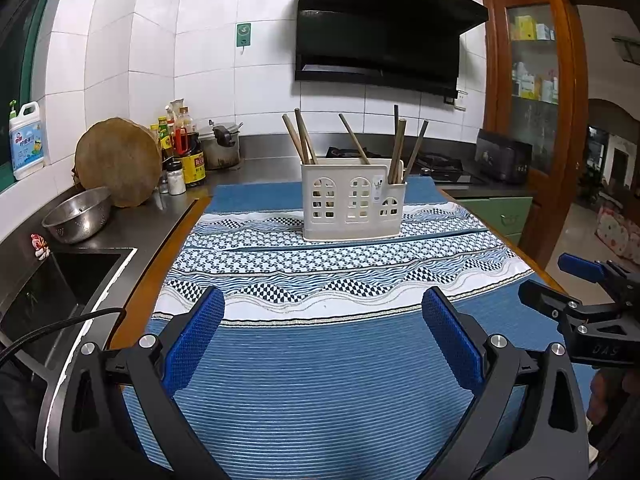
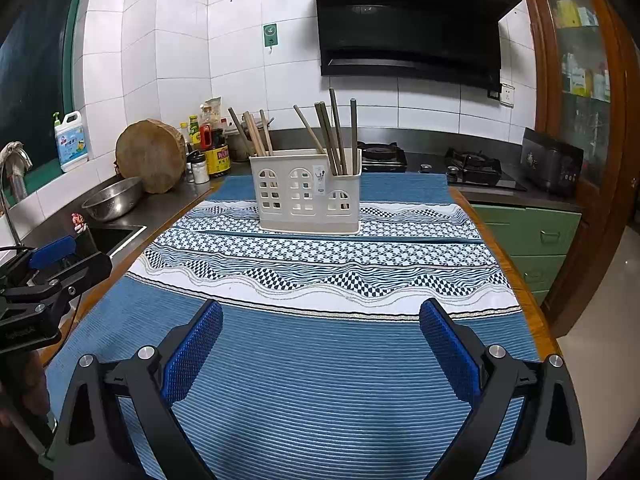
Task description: Organize utensils
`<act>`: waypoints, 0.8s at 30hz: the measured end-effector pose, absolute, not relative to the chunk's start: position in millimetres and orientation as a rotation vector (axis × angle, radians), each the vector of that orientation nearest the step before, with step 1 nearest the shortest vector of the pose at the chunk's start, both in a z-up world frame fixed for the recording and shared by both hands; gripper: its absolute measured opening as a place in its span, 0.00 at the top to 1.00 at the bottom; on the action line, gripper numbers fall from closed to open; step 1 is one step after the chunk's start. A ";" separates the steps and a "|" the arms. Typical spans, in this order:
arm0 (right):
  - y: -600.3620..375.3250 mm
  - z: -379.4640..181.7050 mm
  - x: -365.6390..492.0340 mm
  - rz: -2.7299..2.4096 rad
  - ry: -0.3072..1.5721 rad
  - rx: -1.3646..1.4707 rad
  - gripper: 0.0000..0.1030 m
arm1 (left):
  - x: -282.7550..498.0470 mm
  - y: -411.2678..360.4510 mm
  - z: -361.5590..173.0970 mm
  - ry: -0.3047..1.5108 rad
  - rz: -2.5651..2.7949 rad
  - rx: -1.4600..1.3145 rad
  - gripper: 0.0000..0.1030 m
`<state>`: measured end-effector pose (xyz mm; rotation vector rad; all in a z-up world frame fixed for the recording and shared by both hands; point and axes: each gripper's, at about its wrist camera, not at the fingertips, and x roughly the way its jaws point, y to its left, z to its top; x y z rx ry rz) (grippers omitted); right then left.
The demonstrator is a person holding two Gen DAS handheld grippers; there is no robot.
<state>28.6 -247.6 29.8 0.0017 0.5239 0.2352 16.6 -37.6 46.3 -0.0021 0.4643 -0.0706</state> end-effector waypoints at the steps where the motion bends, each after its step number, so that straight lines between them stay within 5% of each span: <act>1: -247.6 29.9 28.7 0.235 0.524 0.002 0.07 | 16.7 -37.8 46.1 0.465 -0.071 -0.003 0.05; 24: -245.9 27.2 30.3 0.239 0.531 -0.002 0.07 | 20.1 -40.3 40.4 0.490 -0.066 -0.004 0.05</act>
